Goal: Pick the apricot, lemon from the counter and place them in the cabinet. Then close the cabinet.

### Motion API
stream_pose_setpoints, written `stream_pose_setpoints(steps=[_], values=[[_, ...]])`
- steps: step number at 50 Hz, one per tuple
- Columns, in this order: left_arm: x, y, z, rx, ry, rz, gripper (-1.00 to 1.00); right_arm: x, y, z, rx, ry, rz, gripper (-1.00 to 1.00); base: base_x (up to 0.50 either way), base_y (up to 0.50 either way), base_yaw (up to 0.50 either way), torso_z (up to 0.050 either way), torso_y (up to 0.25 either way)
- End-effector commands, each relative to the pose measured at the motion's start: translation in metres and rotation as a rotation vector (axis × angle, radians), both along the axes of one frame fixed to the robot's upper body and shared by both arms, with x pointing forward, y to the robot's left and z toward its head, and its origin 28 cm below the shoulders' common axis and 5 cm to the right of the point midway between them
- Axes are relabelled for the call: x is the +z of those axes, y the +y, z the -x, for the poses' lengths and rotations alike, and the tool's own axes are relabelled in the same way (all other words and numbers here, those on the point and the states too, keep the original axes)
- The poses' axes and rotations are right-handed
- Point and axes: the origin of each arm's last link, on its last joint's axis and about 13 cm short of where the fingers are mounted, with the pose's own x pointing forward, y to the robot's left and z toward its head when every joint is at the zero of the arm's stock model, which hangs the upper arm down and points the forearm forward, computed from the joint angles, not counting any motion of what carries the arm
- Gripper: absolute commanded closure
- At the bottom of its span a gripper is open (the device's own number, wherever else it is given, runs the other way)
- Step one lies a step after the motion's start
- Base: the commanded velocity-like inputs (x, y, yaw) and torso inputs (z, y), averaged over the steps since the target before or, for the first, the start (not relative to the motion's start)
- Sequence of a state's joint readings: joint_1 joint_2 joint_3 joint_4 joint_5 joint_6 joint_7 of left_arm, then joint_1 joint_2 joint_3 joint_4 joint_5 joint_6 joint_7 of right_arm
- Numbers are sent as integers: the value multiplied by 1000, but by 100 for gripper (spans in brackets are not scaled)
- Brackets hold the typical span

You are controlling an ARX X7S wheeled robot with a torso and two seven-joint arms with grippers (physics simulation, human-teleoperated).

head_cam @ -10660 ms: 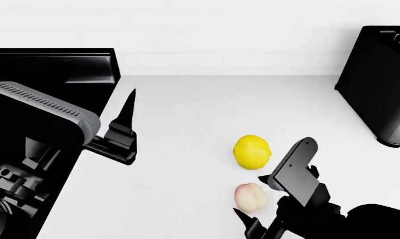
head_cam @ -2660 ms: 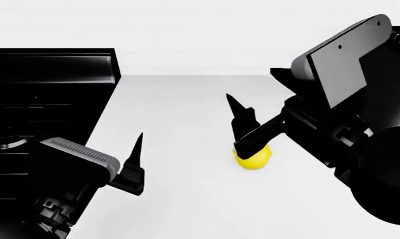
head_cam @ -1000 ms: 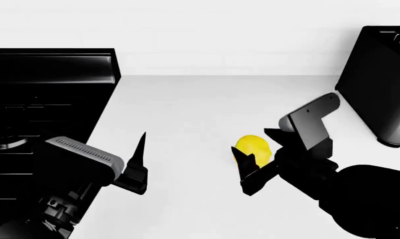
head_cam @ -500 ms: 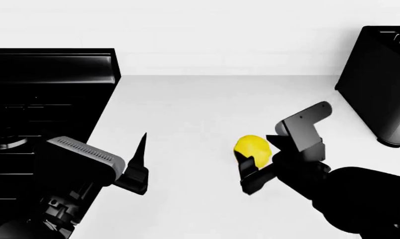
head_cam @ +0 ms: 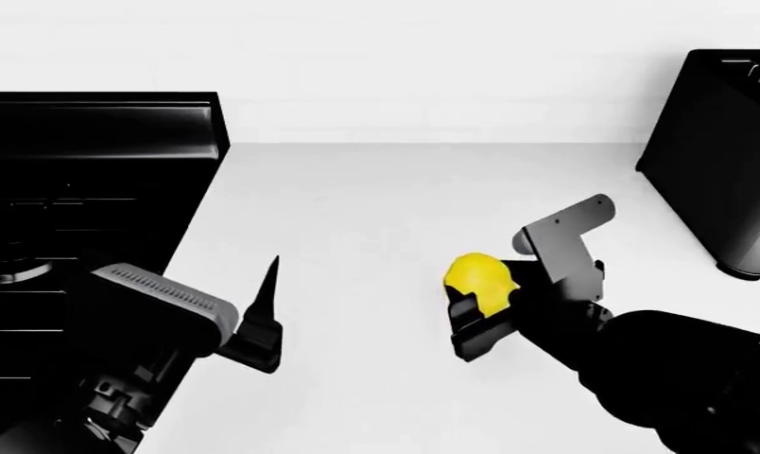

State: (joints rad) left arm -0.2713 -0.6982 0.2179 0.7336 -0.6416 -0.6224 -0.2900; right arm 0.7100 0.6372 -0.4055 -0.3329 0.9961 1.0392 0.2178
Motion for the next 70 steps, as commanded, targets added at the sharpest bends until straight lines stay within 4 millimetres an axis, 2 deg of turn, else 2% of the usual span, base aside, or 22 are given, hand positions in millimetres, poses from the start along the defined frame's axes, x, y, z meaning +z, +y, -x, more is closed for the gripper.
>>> stream_pose_setpoints(steps=[1, 11, 20, 26, 43, 70], values=[[-3, -1, 0, -3, 3, 1, -100, 8, -1, 3, -28, -57, -10, 100, 0, 0, 0, 0, 0], [-8, -2, 0, -6, 8, 3, -100, 48, 3, 26, -44, -279, -58, 100, 0, 0, 0, 0, 0], [-9, -3, 1, -8, 5, 11, -100, 88, 16, 44, -42, -490, -114, 100, 0, 0, 0, 0, 0], [-8, -2, 3, -8, 1, 14, -100, 107, 22, 51, -46, -593, -146, 100, 0, 0, 0, 0, 0], [-9, -1, 3, -8, 2, 16, -100, 141, 39, 64, -27, -781, -273, 100, 0, 0, 0, 0, 0], [-9, 0, 4, -7, -2, 25, -100, 165, 68, 69, 100, -902, -383, 100, 0, 0, 0, 0, 0]])
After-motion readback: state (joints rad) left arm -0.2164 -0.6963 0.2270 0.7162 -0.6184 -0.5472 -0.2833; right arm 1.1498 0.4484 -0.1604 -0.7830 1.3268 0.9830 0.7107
